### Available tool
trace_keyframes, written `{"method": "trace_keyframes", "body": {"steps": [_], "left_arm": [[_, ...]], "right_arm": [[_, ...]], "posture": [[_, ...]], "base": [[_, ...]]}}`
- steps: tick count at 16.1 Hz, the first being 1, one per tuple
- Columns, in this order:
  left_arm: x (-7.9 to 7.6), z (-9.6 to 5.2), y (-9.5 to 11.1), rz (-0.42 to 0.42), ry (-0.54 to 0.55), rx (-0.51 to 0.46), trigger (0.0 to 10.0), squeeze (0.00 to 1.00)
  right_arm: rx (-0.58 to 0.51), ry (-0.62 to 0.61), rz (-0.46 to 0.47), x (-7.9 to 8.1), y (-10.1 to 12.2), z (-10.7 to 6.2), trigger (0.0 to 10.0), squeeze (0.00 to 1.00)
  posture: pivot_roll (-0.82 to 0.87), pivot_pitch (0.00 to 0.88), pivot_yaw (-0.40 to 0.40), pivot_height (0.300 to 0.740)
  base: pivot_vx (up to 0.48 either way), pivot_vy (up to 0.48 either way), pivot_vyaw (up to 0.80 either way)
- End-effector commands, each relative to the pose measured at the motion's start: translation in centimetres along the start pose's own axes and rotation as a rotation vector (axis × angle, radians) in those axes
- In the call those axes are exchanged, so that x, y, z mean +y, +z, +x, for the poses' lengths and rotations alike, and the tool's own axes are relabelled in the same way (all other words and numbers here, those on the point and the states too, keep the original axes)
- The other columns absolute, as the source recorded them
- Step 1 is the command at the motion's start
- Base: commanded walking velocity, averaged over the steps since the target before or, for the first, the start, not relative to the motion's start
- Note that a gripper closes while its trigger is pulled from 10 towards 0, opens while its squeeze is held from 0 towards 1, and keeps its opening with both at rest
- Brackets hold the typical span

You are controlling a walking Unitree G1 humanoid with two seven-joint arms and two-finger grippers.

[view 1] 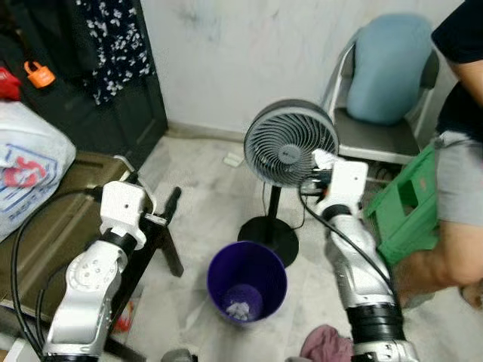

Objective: Clean up the room

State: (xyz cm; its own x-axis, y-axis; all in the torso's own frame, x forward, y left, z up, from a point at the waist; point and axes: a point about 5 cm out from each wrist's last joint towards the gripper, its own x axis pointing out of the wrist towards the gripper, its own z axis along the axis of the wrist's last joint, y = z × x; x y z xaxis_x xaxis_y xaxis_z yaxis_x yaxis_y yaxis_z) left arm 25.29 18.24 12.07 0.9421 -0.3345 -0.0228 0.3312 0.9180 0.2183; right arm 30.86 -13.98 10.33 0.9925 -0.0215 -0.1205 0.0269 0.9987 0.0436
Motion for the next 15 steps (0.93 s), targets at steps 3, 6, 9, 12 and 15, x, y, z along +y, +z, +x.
{"method": "trace_keyframes", "body": {"steps": [3,6,9,12,15], "left_arm": [[-0.4,-0.8,0.7,0.093,-0.122,0.010,10.0,0.00],[-0.5,-2.6,0.8,0.166,-0.206,0.042,10.0,0.00],[-0.7,-3.1,1.6,0.227,-0.298,0.047,10.0,0.00],[-0.7,-2.7,2.2,0.244,-0.350,0.039,10.0,0.00],[-1.2,-2.5,2.6,0.261,-0.384,0.022,10.0,0.00]], "right_arm": [[0.062,0.005,-0.008,1.0,-0.7,0.6,10.0,0.00],[0.173,-0.025,-0.005,2.4,-2.7,0.6,10.0,0.00],[0.239,0.003,0.002,4.7,-3.7,0.7,10.0,0.00],[0.269,0.038,-0.030,6.0,-4.4,0.9,10.0,0.00],[0.305,0.015,-0.107,7.0,-5.1,1.3,10.0,0.00]], "posture": [[0.03,0.055,0.041,0.740],[0.07,0.116,0.110,0.740],[0.09,0.172,0.162,0.740],[0.11,0.210,0.198,0.740],[0.11,0.227,0.206,0.740]], "base": [[0.000,0.000,0.00],[0.000,0.000,0.00],[0.000,0.000,0.00],[0.000,0.000,0.00],[0.000,0.000,0.00]]}}
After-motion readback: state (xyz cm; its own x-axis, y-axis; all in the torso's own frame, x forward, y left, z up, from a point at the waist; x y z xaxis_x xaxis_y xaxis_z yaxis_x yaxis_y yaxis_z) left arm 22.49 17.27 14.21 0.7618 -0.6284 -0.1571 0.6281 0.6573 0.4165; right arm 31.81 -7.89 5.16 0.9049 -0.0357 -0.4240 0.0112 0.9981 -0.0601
